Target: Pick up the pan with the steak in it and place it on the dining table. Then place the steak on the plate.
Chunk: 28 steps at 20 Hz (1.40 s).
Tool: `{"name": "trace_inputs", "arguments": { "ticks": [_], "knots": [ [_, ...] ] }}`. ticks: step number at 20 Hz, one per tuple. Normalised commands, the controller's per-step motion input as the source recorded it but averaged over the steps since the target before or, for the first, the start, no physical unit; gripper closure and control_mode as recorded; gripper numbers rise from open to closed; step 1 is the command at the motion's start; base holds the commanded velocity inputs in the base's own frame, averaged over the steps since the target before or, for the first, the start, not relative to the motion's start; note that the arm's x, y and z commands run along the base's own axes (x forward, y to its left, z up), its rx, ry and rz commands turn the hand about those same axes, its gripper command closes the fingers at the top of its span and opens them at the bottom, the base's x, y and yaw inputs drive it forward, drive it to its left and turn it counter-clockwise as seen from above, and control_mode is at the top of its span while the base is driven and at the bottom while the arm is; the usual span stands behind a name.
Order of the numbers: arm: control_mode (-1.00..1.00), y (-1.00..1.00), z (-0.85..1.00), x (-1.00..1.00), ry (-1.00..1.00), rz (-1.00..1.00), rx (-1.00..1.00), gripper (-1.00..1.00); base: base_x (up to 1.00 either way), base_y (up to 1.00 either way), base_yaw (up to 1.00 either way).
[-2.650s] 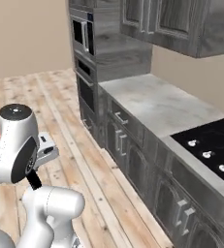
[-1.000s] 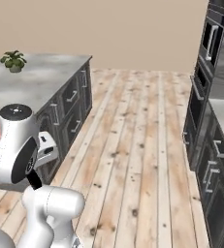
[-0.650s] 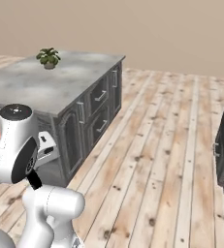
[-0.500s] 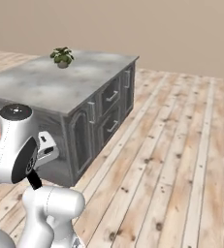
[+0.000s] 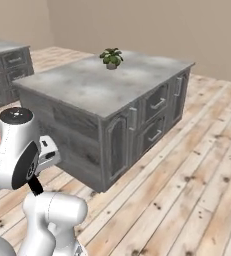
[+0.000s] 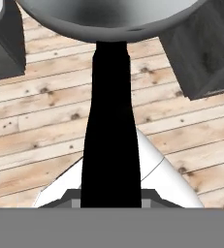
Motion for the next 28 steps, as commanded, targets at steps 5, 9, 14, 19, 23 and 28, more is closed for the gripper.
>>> {"name": "trace_inputs", "arguments": {
  "ticks": [5,9,14,19,23,28],
  "knots": [
    [1.00,0.00,0.00,0.00,0.00,0.00,0.00,1.00,-0.11,0.00,0.46],
    [1.00,0.00,0.00,0.00,0.00,0.00,0.00,1.00,-0.10,0.00,0.45],
    [1.00,0.00,0.00,0.00,0.00,0.00,0.00,1.00,-0.10,0.00,0.45],
    [1.00,0.00,0.00,0.00,0.00,0.00,0.00,1.00,-0.10,0.00,0.45],
    [1.00,0.00,0.00,0.00,0.00,0.00,0.00,1.00,-0.10,-0.02,0.40],
    [1.00,0.00,0.00,0.00,0.00,0.00,0.00,1.00,-0.02,-0.03,0.32]
  ]
}}
